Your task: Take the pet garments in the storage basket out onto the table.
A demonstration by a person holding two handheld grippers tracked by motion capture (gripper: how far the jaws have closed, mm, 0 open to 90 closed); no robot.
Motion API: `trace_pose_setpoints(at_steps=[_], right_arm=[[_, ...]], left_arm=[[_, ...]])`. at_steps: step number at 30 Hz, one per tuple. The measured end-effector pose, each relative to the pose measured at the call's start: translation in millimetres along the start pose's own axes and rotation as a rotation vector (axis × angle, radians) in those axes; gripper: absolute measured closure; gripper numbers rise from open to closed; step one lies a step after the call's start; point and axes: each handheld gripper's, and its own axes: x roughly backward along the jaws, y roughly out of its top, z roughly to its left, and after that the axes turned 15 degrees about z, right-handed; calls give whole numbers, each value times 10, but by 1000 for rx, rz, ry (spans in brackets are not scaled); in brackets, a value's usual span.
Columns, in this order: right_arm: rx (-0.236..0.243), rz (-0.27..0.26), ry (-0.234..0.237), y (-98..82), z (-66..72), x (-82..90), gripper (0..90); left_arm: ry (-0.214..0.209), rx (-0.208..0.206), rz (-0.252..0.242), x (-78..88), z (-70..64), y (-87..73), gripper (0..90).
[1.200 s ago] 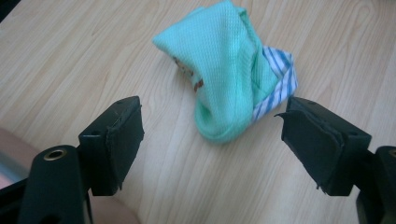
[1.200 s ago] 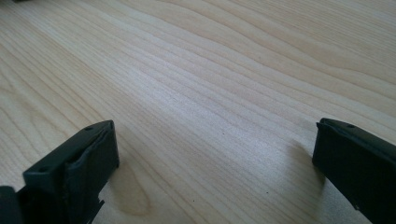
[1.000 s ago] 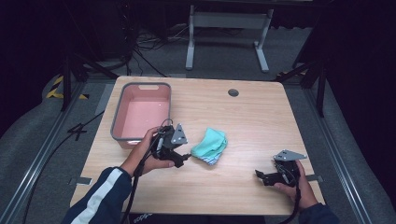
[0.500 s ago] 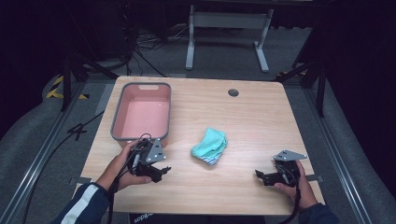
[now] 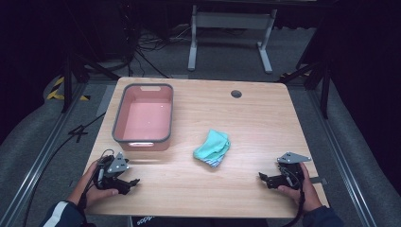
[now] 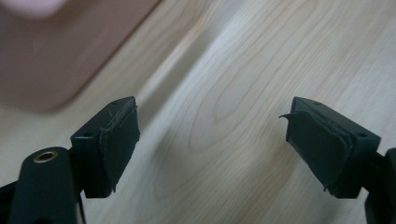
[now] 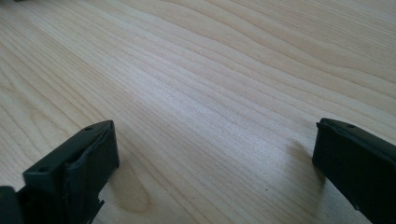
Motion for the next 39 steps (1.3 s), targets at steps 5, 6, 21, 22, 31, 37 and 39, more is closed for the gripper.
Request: trace_pose_setpoints(at_steps=[5, 6, 21, 22, 31, 37, 39], right_arm=[[0, 0, 0, 0, 0, 0, 6], [0, 0, 1, 1, 0, -1, 6], [0, 0, 0, 1, 1, -1, 6], [-1, 0, 1, 1, 1, -1, 6], [1, 0, 1, 2, 0, -1, 6], [1, 0, 1, 2, 0, -1, 6], [0, 0, 1, 2, 1, -1, 6]], left_arm=[[-45, 111, -94, -58, 112, -176, 145], [-44, 111, -93, -57, 112, -177, 145], [-42, 107, -94, -56, 114, -177, 144], [-46, 111, -94, -58, 112, -177, 144], [-43, 109, -95, -58, 113, -176, 144], [-41, 113, -95, -59, 109, -176, 144], [-41, 113, -95, -58, 109, -176, 143]])
